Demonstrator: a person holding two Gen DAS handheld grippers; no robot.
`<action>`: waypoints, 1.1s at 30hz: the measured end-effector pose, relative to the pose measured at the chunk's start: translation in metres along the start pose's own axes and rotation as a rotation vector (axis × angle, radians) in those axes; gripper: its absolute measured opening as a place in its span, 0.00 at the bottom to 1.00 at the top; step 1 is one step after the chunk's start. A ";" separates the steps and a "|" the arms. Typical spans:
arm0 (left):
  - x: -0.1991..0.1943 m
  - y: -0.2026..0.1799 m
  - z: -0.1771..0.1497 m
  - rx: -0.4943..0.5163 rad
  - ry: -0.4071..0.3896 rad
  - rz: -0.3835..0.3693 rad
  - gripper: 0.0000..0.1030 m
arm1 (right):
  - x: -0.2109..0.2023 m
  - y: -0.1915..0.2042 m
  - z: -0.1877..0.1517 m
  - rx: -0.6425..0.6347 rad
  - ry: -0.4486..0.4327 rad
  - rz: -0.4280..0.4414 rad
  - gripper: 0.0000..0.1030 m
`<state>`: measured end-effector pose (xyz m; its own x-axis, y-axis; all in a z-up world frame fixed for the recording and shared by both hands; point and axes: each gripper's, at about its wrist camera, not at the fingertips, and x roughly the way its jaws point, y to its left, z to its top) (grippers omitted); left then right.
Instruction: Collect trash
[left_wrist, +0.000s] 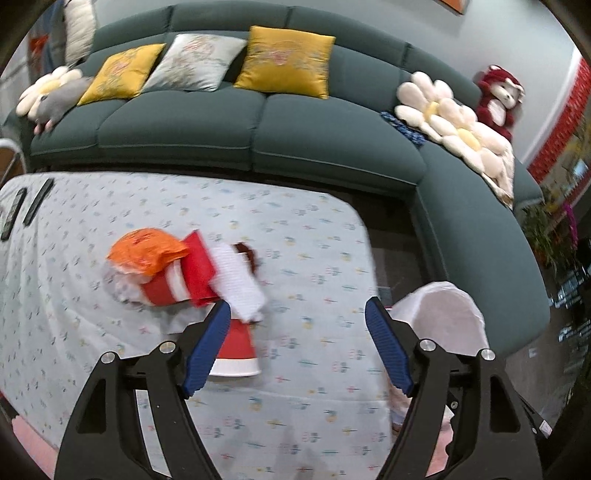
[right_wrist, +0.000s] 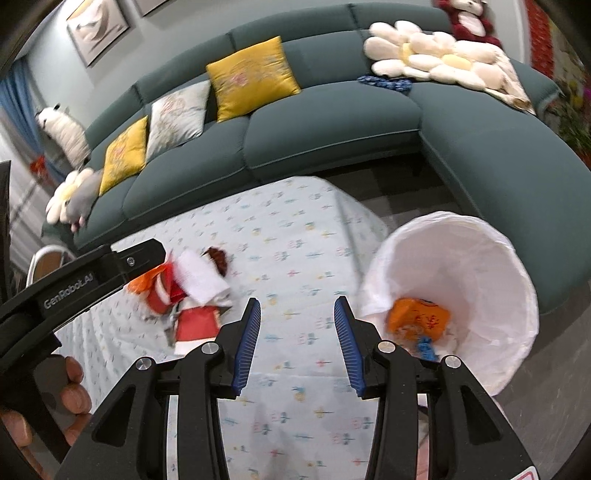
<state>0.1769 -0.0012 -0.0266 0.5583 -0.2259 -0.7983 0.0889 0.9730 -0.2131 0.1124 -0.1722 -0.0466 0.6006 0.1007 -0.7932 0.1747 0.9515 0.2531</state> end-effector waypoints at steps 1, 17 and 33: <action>0.001 0.010 0.000 -0.015 0.003 0.008 0.70 | 0.003 0.007 -0.001 -0.014 0.007 0.003 0.40; 0.017 0.161 -0.007 -0.263 0.074 0.111 0.74 | 0.062 0.102 -0.019 -0.132 0.132 0.068 0.40; 0.087 0.208 0.052 -0.401 0.192 0.040 0.74 | 0.147 0.164 0.008 -0.126 0.214 0.103 0.38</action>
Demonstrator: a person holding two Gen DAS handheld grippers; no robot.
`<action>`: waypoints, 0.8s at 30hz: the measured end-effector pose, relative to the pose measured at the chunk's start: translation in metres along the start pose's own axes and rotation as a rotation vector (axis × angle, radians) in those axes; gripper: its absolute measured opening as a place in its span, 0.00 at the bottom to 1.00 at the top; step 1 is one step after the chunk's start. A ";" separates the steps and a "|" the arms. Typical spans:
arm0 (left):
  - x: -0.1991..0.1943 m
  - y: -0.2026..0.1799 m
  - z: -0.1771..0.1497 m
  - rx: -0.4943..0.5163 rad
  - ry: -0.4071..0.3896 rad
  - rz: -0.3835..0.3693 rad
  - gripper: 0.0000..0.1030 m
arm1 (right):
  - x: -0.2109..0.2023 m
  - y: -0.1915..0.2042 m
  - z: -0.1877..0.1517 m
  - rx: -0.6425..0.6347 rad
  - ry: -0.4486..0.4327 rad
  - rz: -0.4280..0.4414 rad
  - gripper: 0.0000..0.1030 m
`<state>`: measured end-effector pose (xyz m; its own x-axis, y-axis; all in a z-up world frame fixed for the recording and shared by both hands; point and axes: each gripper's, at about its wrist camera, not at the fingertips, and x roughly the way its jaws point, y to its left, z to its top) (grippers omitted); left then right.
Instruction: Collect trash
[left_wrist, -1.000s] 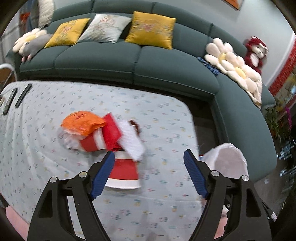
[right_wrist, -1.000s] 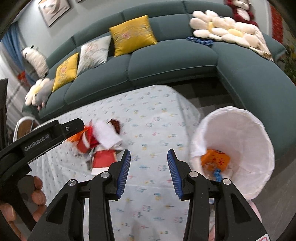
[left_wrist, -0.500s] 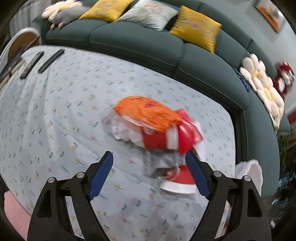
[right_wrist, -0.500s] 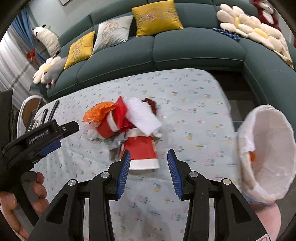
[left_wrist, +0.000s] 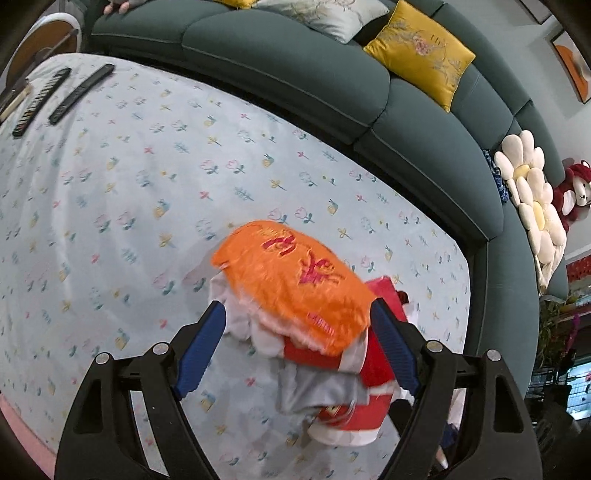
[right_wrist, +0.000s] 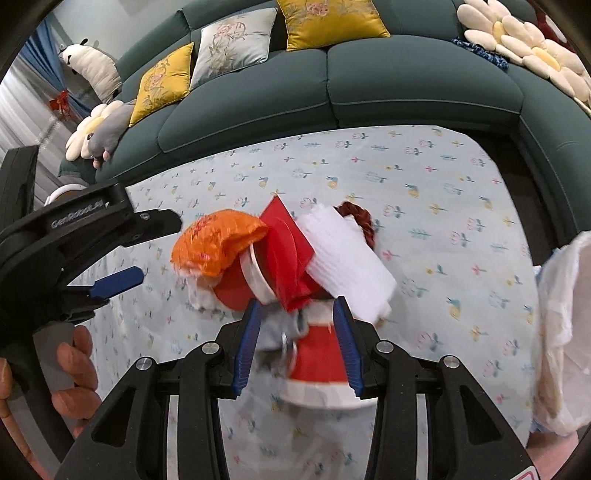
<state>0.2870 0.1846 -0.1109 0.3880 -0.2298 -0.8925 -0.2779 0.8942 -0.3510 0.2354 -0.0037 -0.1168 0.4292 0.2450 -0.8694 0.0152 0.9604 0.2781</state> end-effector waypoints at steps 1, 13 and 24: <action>0.006 -0.001 0.005 -0.008 0.018 -0.010 0.74 | 0.005 0.002 0.004 0.003 0.003 0.003 0.38; 0.040 -0.009 0.000 0.025 0.119 -0.039 0.10 | 0.034 0.005 0.007 0.009 0.051 0.043 0.04; 0.001 -0.028 -0.023 0.119 0.034 -0.048 0.00 | -0.003 0.001 -0.010 0.014 0.002 0.110 0.01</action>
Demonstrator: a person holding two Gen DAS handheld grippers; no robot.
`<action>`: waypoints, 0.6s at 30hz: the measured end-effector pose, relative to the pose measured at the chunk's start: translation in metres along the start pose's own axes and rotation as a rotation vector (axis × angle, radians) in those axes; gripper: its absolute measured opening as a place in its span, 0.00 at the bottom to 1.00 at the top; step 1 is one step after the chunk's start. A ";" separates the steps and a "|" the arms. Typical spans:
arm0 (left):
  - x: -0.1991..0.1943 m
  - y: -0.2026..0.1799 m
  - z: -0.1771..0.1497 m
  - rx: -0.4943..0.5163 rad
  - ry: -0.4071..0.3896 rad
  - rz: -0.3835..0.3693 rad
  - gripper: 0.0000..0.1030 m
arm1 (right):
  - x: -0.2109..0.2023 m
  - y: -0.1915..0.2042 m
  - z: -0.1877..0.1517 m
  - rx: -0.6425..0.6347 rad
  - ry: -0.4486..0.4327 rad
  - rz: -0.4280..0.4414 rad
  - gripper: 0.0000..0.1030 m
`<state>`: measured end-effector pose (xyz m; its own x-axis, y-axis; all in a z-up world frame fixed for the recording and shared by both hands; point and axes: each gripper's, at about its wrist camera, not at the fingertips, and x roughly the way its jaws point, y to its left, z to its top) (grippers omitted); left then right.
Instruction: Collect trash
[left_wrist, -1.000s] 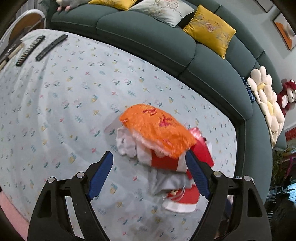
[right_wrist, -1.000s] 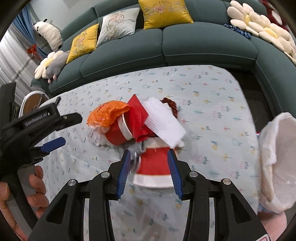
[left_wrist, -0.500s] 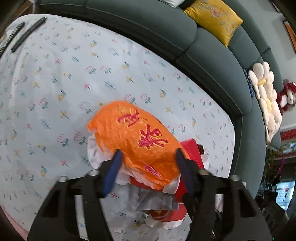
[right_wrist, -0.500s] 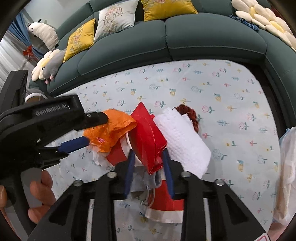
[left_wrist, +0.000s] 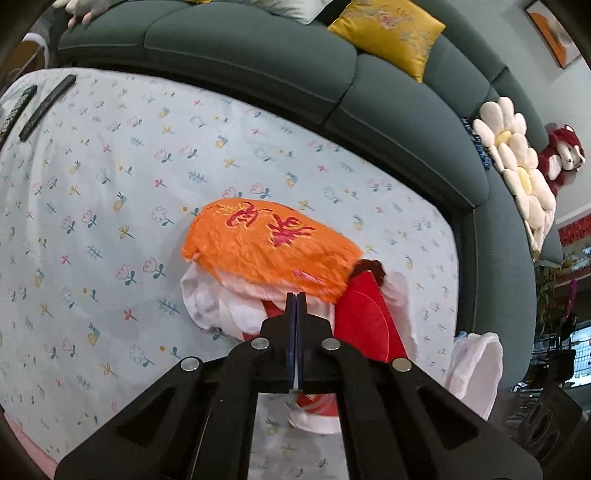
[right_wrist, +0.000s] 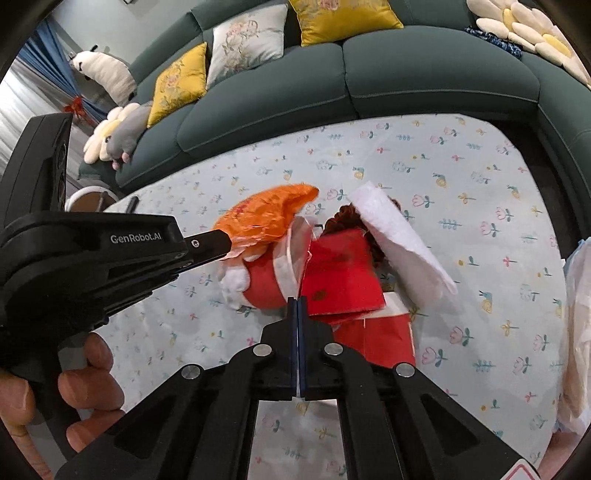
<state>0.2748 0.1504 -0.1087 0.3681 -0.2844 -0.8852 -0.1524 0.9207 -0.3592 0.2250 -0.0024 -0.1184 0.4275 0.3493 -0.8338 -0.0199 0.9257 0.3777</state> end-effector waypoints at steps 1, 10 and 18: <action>-0.005 -0.003 -0.003 0.011 -0.009 0.002 0.00 | -0.005 0.000 -0.001 0.001 -0.008 0.004 0.01; -0.027 -0.010 -0.038 0.051 -0.018 -0.012 0.00 | -0.055 -0.027 -0.013 0.057 -0.092 0.018 0.01; -0.002 -0.017 -0.083 0.056 0.063 -0.045 0.00 | -0.071 -0.058 -0.024 0.102 -0.109 0.005 0.01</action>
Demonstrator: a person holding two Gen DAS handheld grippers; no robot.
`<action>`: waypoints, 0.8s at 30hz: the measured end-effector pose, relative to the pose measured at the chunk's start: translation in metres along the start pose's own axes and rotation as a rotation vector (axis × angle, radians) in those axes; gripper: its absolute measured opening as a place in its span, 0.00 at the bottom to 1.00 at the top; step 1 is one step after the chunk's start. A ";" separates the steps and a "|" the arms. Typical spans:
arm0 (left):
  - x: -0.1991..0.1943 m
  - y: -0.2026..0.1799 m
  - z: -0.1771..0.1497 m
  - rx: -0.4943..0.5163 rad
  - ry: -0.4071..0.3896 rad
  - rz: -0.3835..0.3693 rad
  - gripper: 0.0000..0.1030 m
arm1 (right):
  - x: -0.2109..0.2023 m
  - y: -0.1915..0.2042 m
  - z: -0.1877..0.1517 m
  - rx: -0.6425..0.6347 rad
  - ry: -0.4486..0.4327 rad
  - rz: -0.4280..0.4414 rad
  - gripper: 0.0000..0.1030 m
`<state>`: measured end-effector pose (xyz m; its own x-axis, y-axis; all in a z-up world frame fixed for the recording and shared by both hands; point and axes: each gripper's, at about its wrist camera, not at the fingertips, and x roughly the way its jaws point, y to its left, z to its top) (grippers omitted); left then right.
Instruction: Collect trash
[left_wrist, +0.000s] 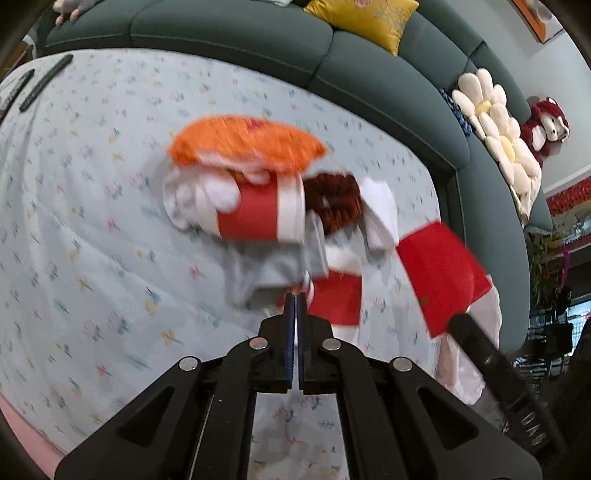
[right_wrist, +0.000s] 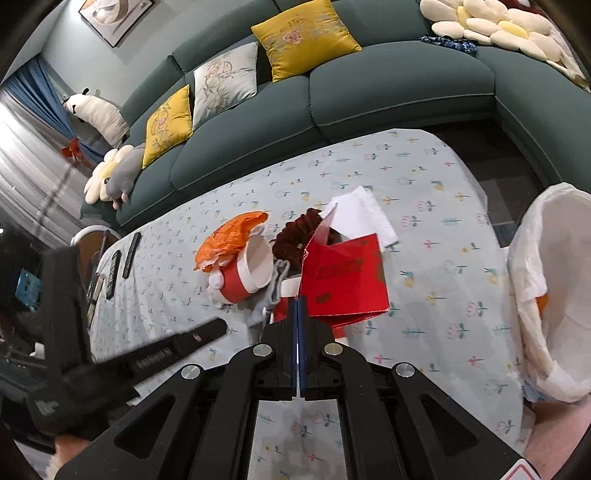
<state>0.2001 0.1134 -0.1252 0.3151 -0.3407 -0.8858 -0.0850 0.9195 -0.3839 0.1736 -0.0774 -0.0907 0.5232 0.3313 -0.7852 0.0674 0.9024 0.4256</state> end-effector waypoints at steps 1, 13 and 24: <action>0.002 -0.003 -0.003 0.008 0.001 -0.001 0.00 | -0.003 -0.003 0.000 0.004 -0.004 -0.001 0.01; 0.037 -0.019 0.005 0.000 0.015 0.042 0.46 | -0.001 -0.036 -0.016 0.065 0.025 -0.004 0.01; 0.057 -0.023 0.017 0.028 0.048 0.043 0.07 | 0.015 -0.041 -0.025 0.077 0.074 -0.001 0.01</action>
<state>0.2363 0.0763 -0.1625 0.2658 -0.3093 -0.9131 -0.0705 0.9384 -0.3384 0.1574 -0.1023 -0.1314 0.4590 0.3525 -0.8155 0.1344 0.8798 0.4559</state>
